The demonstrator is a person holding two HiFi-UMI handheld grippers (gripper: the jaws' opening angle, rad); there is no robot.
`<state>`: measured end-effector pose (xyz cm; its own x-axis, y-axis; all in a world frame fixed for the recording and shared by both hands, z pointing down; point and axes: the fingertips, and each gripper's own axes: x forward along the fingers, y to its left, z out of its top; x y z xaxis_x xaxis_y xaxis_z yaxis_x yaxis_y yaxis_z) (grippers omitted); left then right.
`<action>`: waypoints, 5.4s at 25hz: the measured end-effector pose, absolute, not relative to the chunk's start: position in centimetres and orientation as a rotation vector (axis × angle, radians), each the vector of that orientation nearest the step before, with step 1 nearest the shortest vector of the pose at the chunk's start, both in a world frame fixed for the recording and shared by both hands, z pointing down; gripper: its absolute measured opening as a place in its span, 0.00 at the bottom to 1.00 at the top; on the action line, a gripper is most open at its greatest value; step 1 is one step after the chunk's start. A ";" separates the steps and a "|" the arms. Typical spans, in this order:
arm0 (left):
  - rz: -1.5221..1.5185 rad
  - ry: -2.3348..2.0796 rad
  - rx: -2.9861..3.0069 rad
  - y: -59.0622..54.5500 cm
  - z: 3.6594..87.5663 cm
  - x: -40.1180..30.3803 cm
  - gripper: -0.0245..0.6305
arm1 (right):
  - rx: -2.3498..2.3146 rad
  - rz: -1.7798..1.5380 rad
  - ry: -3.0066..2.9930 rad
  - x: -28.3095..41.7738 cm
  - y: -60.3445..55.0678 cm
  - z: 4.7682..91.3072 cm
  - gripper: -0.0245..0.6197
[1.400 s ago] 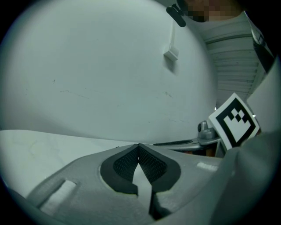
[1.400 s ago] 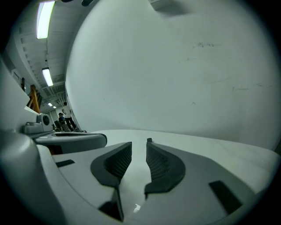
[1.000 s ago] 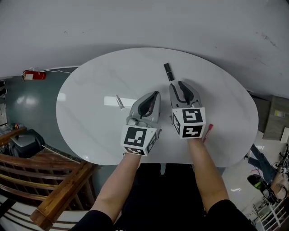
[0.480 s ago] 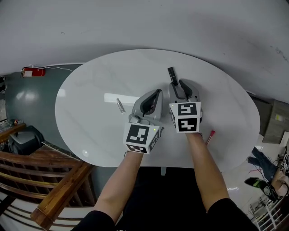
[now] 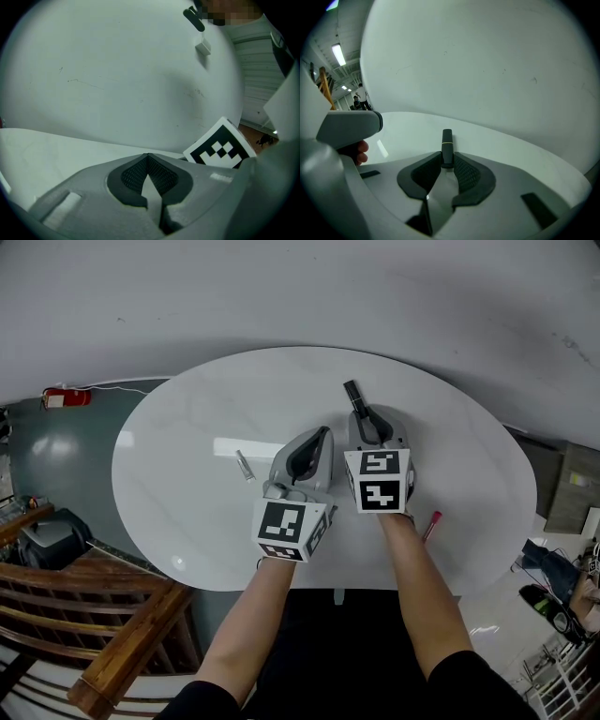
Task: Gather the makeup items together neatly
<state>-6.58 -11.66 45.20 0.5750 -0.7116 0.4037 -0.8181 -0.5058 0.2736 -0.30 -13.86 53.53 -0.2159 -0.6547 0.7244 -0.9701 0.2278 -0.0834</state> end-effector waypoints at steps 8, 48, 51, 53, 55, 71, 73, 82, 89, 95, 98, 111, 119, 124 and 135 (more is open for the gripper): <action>0.331 -1.202 2.391 -11.0 45.0 -4.9 0.05 | 1.610 0.809 -1.928 2.5 -13.3 52.9 0.19; 0.369 -1.124 2.428 -8.8 45.5 -0.8 0.05 | 1.844 1.022 -1.689 9.0 -9.8 53.8 0.24; 0.372 -1.119 2.432 -8.5 45.4 -0.8 0.05 | 1.842 1.023 -1.697 9.0 -9.5 53.3 0.24; 0.374 -1.116 2.431 -8.2 45.4 -0.8 0.05 | 1.836 1.023 -1.707 8.8 -9.1 52.9 0.24; 0.378 -1.112 2.434 -7.9 45.2 -0.9 0.05 | 1.837 1.019 -1.719 8.7 -8.6 52.4 0.23; 0.383 -1.046 2.504 -3.9 42.3 0.3 0.05 | 1.801 0.829 -1.887 7.3 -4.6 46.6 0.06; 0.384 -1.033 2.513 -3.3 42.0 0.5 0.05 | 1.799 0.816 -1.903 7.1 -3.7 46.1 0.06; 0.404 -0.929 2.546 1.1 41.8 1.7 0.05 | 1.800 0.789 -1.928 6.4 1.4 45.1 0.06; 0.434 -0.819 2.555 5.2 43.1 3.3 0.05 | 1.837 0.767 -1.886 7.3 6.1 45.5 0.06; 0.467 -0.743 2.557 8.1 44.4 4.6 0.05 | 1.867 0.778 -1.819 8.5 9.9 46.9 0.06; 0.486 -0.715 2.565 9.0 45.0 5.2 0.05 | 1.890 0.772 -1.784 9.4 11.3 47.7 0.07; 0.585 -0.593 2.559 12.4 48.5 7.4 0.05 | 1.910 0.879 -1.616 11.9 15.3 51.9 0.17; 0.619 -0.562 2.552 13.1 49.6 7.6 0.05 | 1.887 0.953 -1.548 12.3 16.6 54.2 0.19; 0.632 -0.556 2.553 13.2 49.9 7.9 0.05 | 1.877 0.980 -1.538 12.3 16.8 54.9 0.19; 0.651 -0.568 2.546 12.5 50.2 7.9 0.05 | 1.813 1.015 -1.521 12.1 17.1 55.8 0.11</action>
